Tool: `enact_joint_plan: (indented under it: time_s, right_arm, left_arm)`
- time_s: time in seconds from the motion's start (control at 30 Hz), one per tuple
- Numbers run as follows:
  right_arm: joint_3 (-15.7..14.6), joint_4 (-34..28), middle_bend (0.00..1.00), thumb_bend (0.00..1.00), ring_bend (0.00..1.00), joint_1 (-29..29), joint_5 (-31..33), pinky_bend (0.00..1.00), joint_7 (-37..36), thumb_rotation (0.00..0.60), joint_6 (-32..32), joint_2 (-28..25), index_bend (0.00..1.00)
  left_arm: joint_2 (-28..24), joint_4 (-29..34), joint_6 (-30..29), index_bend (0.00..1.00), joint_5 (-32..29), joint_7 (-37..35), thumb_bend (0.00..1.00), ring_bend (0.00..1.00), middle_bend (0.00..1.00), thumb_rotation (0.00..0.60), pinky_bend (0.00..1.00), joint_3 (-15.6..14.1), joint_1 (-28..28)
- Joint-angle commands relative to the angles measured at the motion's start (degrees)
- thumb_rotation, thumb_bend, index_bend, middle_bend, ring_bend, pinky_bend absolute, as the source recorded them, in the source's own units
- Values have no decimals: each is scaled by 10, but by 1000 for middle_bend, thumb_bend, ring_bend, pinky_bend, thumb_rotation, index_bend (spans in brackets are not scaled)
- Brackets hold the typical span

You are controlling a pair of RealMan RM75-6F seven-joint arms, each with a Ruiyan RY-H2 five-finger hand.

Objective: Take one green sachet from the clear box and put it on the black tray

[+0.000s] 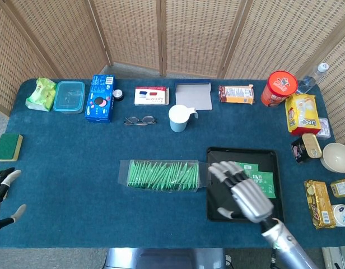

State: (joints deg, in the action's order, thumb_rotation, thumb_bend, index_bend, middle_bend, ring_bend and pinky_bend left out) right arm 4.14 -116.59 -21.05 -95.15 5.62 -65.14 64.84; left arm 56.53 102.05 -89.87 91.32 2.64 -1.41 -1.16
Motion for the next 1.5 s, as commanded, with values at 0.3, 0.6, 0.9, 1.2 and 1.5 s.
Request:
enact_joint_plan:
  time_s: [0.3,0.6,0.9,1.2,1.5]
  right_arm:
    - [66,20,0,191,0,-114,110,61,31,600,113,89,0]
    - [86,66,0,191,0,-159,193,61,105,600,115,177,0]
    - [92,97,0,191,0,-187,243,61,141,600,112,219,0]
    - [102,148,0,191,0,-211,268,61,170,600,84,266,0]
    - [113,174,0,191,0,-222,272,61,180,600,58,281,0]
  left_arm:
    - [4,-12,12,129,-10,-9,237,107,119,600,241,1,4]
    - [11,-17,22,129,-18,-10,237,107,120,600,241,3,10]
    - [11,-18,18,129,-15,-14,238,107,119,600,241,2,8]
    - [13,-21,16,129,-15,-17,238,107,120,600,241,1,6]
    - [13,-25,14,129,-17,-21,237,107,119,600,241,1,4]
